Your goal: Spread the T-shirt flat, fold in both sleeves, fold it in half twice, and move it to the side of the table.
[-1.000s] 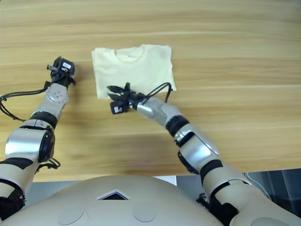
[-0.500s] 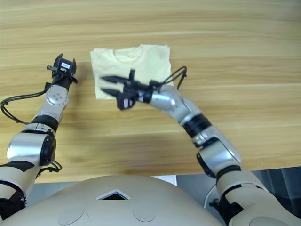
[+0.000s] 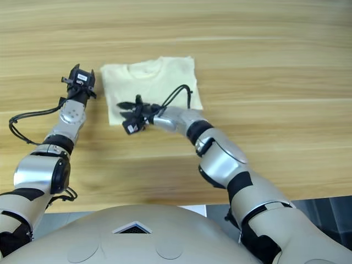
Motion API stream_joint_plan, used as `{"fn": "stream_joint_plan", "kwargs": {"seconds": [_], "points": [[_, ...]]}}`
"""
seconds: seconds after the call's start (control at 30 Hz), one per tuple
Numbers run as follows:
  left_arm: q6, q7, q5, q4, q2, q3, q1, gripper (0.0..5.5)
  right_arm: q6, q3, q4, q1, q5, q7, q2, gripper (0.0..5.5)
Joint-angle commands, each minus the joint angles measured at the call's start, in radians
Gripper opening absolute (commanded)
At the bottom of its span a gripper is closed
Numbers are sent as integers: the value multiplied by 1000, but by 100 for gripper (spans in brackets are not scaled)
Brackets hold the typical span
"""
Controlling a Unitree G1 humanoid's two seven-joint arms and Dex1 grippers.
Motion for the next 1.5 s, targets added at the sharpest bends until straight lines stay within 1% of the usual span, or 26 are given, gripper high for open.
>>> {"fn": "stream_joint_plan", "kwargs": {"seconds": [0.03,0.1,0.2,0.27,0.33,0.4,0.43,0.53,0.7,0.77,0.87,0.93,1.0,1.1,1.17,1.23,1.33,1.43,1.5], "points": [[0,-15,-7,-3,8,2,10,211,-142,38,-132,156,57,280,-204,167],[-6,-18,-3,-9,19,0,15,211,-165,-6,-282,239,143,353,-352,167],[-19,-20,1,-22,39,-2,26,211,-117,-109,-488,402,231,402,-586,167],[-35,-25,17,-43,57,-16,28,211,-47,-236,-621,568,294,388,-780,167],[-54,-32,24,-80,82,-22,30,211,28,-379,-687,727,350,345,-950,167],[-71,-40,24,-114,101,-22,33,211,85,-475,-734,827,387,329,-1033,167],[-76,-47,26,-128,104,-26,31,211,105,-511,-767,858,397,329,-1050,167],[-78,-64,29,-151,111,-31,31,211,155,-591,-871,895,409,321,-1047,167],[-145,-145,28,-220,130,-58,63,211,60,-670,-995,852,553,280,-912,167],[-186,-197,42,-255,120,-92,61,211,39,-720,-1027,836,636,256,-847,167],[-256,-303,57,-306,86,-164,54,211,60,-803,-1042,814,668,218,-785,167],[-327,-390,83,-312,39,-243,21,211,83,-844,-1073,805,693,206,-748,167],[-349,-439,109,-268,-38,-299,-44,211,116,-854,-1098,789,694,201,-703,167],[-303,-434,170,-149,-191,-368,-144,211,166,-851,-1088,749,647,192,-639,167],[-284,-444,206,-84,-290,-415,-176,211,191,-849,-1075,733,618,197,-619,167],[-264,-452,236,-32,-359,-452,-190,211,204,-842,-1067,732,598,209,-608,167],[-215,-458,283,28,-379,-493,-194,211,217,-839,-1050,735,570,218,-594,167],[-172,-486,338,63,-326,-536,-177,211,222,-837,-1050,745,557,225,-586,167],[-196,-528,360,64,-283,-567,-145,211,223,-836,-1046,747,550,232,-579,167]]}}
